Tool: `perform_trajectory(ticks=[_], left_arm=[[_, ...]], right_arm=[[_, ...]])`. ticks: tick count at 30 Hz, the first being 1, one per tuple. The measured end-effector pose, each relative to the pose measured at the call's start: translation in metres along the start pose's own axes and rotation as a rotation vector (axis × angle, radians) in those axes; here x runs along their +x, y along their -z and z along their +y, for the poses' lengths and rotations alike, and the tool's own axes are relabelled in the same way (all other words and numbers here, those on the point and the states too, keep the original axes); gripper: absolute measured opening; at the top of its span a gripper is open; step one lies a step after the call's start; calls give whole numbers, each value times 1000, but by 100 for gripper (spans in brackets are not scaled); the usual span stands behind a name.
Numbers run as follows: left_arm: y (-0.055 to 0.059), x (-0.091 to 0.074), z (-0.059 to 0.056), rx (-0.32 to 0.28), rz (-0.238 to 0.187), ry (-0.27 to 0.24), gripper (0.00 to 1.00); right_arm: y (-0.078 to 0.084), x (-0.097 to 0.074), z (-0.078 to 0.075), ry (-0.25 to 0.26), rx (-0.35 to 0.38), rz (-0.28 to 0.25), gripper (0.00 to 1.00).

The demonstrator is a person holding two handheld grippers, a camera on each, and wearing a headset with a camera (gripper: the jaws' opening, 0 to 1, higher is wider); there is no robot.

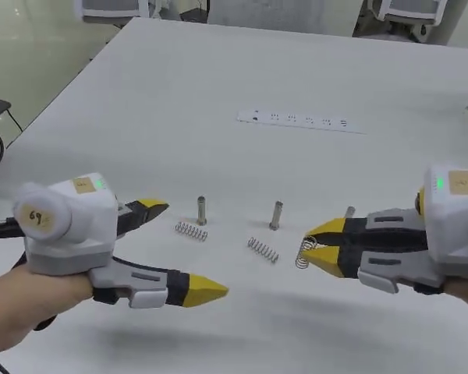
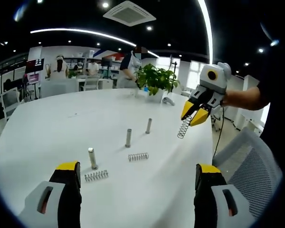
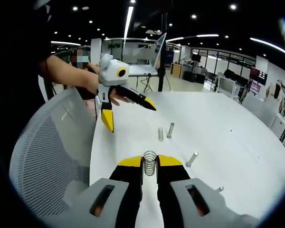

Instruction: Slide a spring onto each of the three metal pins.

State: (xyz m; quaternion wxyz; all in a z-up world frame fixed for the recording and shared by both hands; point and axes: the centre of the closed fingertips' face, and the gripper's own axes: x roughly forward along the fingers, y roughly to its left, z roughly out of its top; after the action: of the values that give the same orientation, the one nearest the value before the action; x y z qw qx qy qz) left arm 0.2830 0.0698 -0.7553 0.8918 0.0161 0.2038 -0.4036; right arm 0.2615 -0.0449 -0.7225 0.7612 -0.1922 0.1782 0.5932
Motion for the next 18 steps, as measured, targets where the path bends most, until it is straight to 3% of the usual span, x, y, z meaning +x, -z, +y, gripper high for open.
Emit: perform_trajectory(ticks=[7,18], left_arm=[[-1,-5,7,-2,-5,-25,98],[10,-10,11,2,31,-45,98]], right_arm=[[13,-3,-10,21,26,14,8],[31,-14,-35,87,44,50,8]])
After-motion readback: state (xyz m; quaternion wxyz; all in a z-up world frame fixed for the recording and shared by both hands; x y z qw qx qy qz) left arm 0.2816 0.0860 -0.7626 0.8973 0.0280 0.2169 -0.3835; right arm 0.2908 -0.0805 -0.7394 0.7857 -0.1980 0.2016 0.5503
